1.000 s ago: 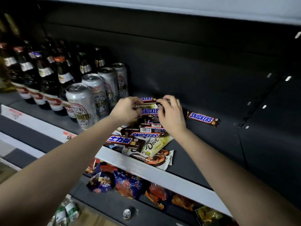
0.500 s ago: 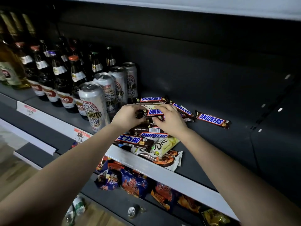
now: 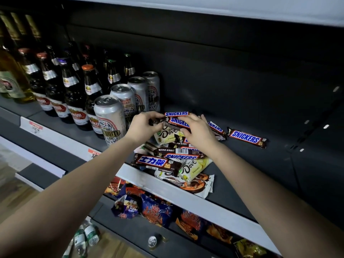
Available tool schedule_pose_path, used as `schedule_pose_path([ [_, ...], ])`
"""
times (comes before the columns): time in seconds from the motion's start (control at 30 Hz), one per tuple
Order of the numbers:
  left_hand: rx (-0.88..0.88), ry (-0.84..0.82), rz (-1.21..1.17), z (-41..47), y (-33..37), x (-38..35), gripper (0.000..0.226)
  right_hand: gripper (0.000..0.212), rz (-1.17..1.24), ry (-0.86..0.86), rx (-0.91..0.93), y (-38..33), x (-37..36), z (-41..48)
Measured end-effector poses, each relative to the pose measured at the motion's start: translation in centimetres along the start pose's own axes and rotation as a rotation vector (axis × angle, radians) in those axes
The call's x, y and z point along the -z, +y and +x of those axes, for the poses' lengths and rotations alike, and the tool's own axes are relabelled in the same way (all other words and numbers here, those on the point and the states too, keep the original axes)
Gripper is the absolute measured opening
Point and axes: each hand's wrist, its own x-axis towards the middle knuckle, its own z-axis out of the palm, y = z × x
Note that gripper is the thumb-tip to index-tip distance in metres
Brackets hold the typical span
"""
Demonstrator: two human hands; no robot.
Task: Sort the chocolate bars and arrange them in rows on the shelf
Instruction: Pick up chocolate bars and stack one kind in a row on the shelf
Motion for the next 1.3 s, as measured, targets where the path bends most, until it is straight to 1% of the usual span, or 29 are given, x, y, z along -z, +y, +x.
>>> schedule_pose_path([
  [0.07, -0.024, 0.0, -0.004, 0.3, 0.0, 0.1, 0.027, 0.043, -0.021, 0.052, 0.009, 0.0, 0.0, -0.1],
  [0.13, -0.061, 0.023, -0.024, 0.6, 0.2, 0.2, 0.028, 0.041, -0.053, 0.168, 0.045, -0.1, 0.2, -0.2],
  [0.23, -0.179, 0.054, 0.001, 1.3, 1.0, 0.2, 0.041, 0.039, -0.097, 0.354, 0.062, -0.4, 1.1, -0.3],
  [0.3, -0.281, 0.037, 0.056, 1.9, 1.8, -0.1, 0.045, 0.042, -0.115, 0.392, 0.034, -0.5, 1.8, -0.6],
  [0.4, -0.394, -0.008, 0.084, 2.8, 3.2, -1.5, 0.039, 0.043, -0.116, 0.431, 0.012, 0.2, 2.5, -1.8],
  [0.47, -0.452, -0.042, 0.086, 3.1, 4.2, -2.8, 0.036, 0.041, -0.113, 0.463, -0.037, 1.1, 2.7, -3.1],
  [0.63, -0.562, -0.144, 0.084, 3.4, 7.0, -6.3, 0.037, 0.039, -0.176, 0.551, -0.13, 3.6, 4.3, -7.0],
  [0.73, -0.609, -0.203, 0.059, 3.2, 8.8, -8.3, 0.035, 0.042, -0.208, 0.567, -0.211, 4.8, 5.4, -9.1],
  [0.87, -0.624, -0.265, 0.003, 2.7, 10.4, -11.1, 0.033, 0.038, -0.283, 0.563, -0.278, 6.4, 6.4, -11.4],
  [1.0, -0.64, -0.312, 0.036, 1.9, 11.5, -13.8, 0.031, 0.035, -0.287, 0.525, -0.334, 7.9, 6.8, -13.6],
  [1.1, -0.589, -0.303, 0.081, 1.0, 12.0, -15.6, 0.028, 0.034, -0.264, 0.459, -0.394, 9.0, 6.8, -14.4],
  [1.2, -0.505, -0.305, 0.145, 0.0, 11.7, -17.2, 0.03, 0.034, -0.222, 0.377, -0.438, 10.0, 6.2, -14.5],
  [1.3, -0.421, -0.32, 0.216, -0.4, 10.8, -18.2, 0.032, 0.036, -0.152, 0.319, -0.447, 10.6, 5.2, -14.3],
])
